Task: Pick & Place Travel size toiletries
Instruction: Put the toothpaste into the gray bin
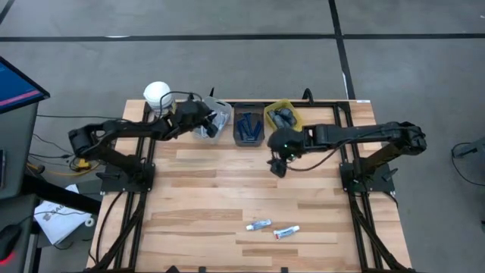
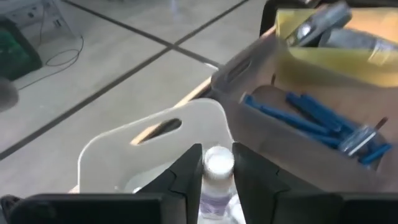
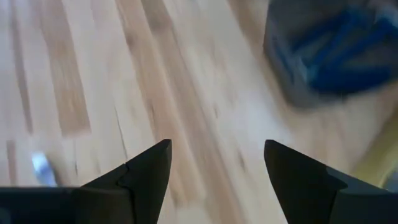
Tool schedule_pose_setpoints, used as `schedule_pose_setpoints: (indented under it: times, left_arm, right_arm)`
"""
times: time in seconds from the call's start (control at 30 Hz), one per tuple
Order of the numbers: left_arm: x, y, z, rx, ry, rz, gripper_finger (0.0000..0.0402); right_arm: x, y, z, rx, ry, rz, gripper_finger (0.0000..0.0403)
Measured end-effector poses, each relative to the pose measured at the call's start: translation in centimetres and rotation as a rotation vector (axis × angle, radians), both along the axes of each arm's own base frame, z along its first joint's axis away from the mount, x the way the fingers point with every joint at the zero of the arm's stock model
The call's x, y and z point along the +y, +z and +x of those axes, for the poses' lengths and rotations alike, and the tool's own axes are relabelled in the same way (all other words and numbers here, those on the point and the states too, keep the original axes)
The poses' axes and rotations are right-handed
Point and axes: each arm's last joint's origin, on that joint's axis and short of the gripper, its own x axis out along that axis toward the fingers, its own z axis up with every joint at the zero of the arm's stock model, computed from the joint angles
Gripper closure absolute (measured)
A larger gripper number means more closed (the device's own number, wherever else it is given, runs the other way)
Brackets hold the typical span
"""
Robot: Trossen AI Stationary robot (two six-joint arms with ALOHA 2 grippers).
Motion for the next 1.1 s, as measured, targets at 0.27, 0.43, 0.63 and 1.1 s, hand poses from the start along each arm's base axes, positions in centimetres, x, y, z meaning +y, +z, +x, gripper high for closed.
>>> schedule_pose_setpoints:
  times: [0.27, 0.43, 0.63, 1.1]
  left_arm:
    - [0.1, -0.6, 0.1, 0.027, 0.002, -0.014, 0.0338]
    - [-0.1, 0.3, -0.1, -0.008, -0.013, -0.001, 0.0304]
    - [-0.6, 2.2, -0.6, -0.093, -0.042, 0.014, 0.0244]
    - [-3.9, 7.8, -2.8, -0.330, -0.103, 0.084, 0.0182]
  right_arm:
    - [5.0, -2.5, -2.2, 0.225, 0.102, 0.078, 0.0146]
    - [8.5, -4.0, -3.6, 0.295, 0.163, 0.166, 0.0120]
    - [13.1, -5.5, -5.8, 0.332, 0.311, 0.163, 0.0107]
    - [19.3, -11.9, -5.4, 0.455, 0.505, 0.079, 0.0110]
